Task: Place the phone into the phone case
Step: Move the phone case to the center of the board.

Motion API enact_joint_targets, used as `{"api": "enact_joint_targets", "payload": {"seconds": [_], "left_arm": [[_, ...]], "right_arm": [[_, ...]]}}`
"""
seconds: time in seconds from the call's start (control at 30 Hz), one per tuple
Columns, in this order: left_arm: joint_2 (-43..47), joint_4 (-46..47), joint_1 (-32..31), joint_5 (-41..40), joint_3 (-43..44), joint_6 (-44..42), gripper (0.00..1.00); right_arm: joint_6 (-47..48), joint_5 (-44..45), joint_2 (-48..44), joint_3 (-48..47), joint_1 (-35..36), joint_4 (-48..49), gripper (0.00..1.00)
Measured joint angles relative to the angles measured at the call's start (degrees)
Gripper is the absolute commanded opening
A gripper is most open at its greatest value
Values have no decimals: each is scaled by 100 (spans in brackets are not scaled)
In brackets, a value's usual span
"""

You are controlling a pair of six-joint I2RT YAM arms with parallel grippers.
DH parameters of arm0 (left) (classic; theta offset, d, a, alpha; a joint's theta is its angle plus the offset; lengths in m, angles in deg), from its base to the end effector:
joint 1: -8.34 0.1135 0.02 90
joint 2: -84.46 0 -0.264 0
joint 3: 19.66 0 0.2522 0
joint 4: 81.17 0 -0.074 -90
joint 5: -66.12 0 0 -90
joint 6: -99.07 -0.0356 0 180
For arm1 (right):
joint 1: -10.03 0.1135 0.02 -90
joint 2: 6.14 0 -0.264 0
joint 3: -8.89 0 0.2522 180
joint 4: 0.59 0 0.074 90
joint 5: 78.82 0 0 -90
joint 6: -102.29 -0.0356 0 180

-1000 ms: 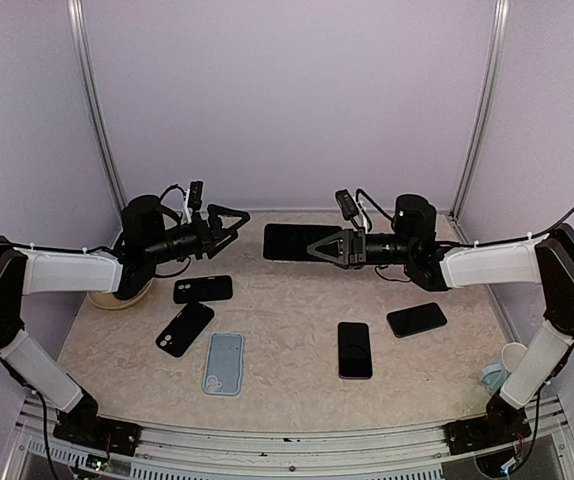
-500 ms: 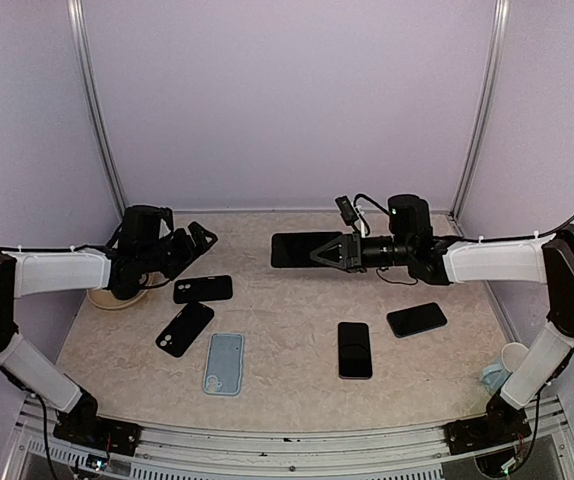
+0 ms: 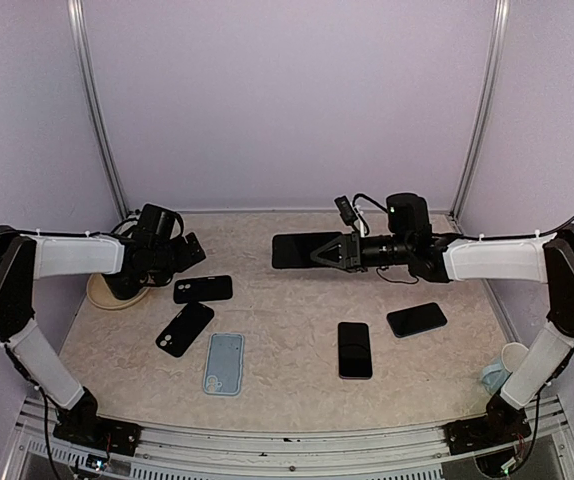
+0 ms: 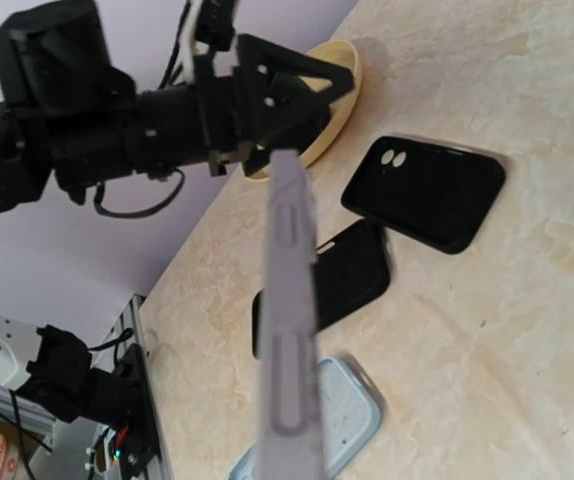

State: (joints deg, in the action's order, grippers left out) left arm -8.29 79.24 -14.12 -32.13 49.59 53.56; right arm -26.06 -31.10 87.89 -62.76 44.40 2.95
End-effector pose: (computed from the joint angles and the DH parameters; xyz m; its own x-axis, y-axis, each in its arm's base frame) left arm 0.3196 -0.1266 0.2020 -0.6475 -0.4828 -0.5897 -0.2418 0.8639 -0.4418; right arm 0.2892 0.2268 0.2484 -0.7943 0.0129 -0.6074 -0.5743 0.3101 0.7576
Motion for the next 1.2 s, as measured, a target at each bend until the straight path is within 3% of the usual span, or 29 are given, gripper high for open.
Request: {"api": "enact_joint_targets", "payload": {"seconds": [0.7,1.2], "left_arm": [[-1134,-708,4,-715,503,-26,99],[-1353,-621,4,-435,525,-31,99]], "right_arm": [[125,-7,0,-90,0,-55,0],[125,26,4,-162,0,-170,0]]}}
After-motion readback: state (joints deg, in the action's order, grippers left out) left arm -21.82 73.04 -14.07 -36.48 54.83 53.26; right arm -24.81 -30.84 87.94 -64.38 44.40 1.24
